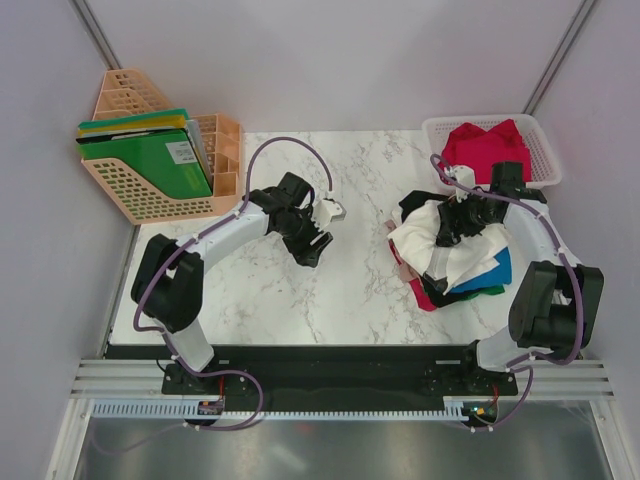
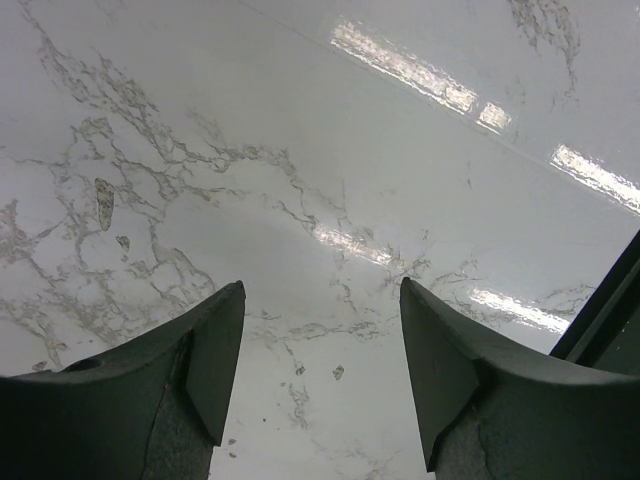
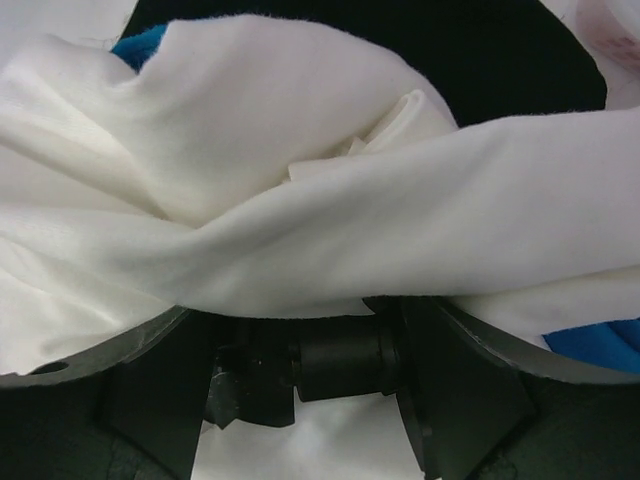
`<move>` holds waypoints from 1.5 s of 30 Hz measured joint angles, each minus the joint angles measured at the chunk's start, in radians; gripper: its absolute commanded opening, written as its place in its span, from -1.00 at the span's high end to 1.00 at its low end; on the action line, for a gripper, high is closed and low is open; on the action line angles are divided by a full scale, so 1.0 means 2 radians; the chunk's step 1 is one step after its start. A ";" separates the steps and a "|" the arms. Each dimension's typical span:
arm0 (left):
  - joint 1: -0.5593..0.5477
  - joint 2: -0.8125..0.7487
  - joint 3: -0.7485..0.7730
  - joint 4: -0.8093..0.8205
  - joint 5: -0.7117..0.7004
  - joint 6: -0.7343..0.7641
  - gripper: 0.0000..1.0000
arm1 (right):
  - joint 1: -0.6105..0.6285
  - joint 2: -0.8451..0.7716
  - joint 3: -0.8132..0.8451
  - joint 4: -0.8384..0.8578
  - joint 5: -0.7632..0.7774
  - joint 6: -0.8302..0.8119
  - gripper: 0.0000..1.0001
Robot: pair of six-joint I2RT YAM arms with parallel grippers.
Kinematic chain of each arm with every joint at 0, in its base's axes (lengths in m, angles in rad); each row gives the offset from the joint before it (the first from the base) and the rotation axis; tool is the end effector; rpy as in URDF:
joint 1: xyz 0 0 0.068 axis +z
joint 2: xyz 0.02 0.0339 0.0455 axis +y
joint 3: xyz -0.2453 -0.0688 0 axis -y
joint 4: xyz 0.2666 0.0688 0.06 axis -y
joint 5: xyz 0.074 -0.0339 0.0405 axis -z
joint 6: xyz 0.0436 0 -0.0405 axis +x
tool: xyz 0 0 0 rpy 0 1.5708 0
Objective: Fold and stack the t-shirts
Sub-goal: Put the neatly folded tshirt into the corner of the board with both arms
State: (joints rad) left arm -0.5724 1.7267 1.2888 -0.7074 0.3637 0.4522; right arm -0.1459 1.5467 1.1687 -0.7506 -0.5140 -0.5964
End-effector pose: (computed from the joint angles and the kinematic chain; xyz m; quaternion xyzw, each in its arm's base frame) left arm 0.3046 -0.2147 0.1926 0.5045 0.8192 -0.1889 0.1967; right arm 0.3315 -0.0270 0.2149 -0.2651 0.9073 0.1542 0.2876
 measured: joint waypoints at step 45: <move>0.071 -0.226 -0.044 0.105 -0.187 -0.027 -1.00 | 0.000 -0.098 0.060 -0.107 0.066 0.100 -0.96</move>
State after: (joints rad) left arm -0.4309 1.2739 1.2015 -0.4980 -0.0097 0.3988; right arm -0.1455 1.3506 1.2896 -0.9649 -0.3820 -0.3973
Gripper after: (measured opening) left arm 0.995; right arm 0.982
